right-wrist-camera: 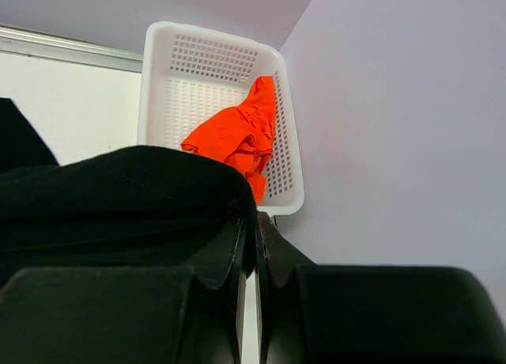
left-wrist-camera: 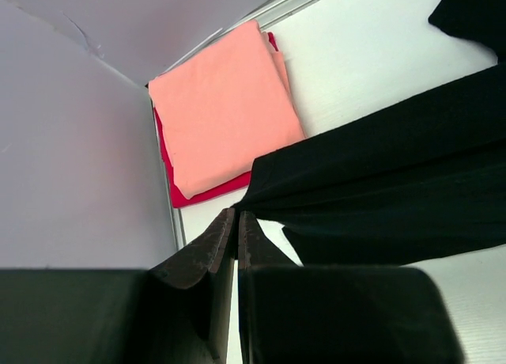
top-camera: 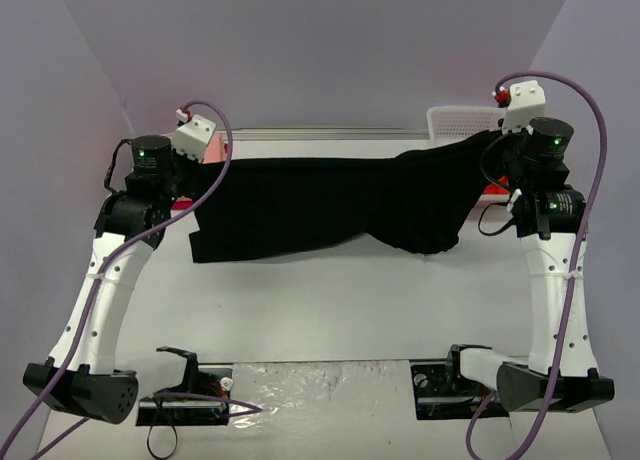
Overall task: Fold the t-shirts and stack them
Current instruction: Flatten out the tshirt
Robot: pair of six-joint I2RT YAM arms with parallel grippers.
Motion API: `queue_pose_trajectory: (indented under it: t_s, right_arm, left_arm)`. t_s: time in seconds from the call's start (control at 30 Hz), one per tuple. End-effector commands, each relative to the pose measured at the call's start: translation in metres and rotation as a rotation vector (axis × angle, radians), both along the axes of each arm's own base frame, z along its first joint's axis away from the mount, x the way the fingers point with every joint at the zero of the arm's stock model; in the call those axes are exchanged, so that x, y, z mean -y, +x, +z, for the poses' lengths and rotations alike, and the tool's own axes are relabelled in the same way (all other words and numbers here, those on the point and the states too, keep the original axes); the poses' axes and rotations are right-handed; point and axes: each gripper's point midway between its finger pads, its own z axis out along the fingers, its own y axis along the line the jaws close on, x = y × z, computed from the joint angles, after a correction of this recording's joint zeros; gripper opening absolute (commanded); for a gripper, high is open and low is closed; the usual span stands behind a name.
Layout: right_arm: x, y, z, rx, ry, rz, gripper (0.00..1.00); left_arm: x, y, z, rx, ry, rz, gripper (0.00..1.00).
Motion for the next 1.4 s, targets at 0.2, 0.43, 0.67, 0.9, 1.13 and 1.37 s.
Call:
queue_pose_trajectory:
  t_s: [0.2, 0.43, 0.67, 0.9, 1.13, 1.37]
  right_arm:
    - [0.005, 0.033, 0.026, 0.063, 0.029, -0.007, 0.00]
    - [-0.010, 0.090, 0.024, 0.054, 0.109, 0.074, 0.00]
    - [-0.009, 0.134, 0.089, 0.209, 0.149, 0.068, 0.00]
    - [-0.027, 0.088, 0.122, 0.272, 0.185, 0.146, 0.00]
    - [-0.052, -0.031, 0.114, 0.300, 0.188, 0.251, 0.00]
    - [-0.041, -0.107, 0.172, 0.503, 0.173, 0.174, 0.00]
  left_arm:
    - [-0.004, 0.017, 0.034, 0.078, -0.071, 0.075, 0.02]
    - [-0.001, 0.055, 0.016, 0.040, -0.071, 0.110, 0.02]
    - [0.001, 0.065, 0.071, 0.162, -0.141, 0.131, 0.02]
    - [0.002, 0.018, 0.104, 0.218, -0.183, 0.078, 0.02]
    - [0.005, -0.031, 0.073, 0.165, -0.167, -0.003, 0.02]
    - [0.016, -0.054, 0.077, 0.175, -0.227, -0.070, 0.02]
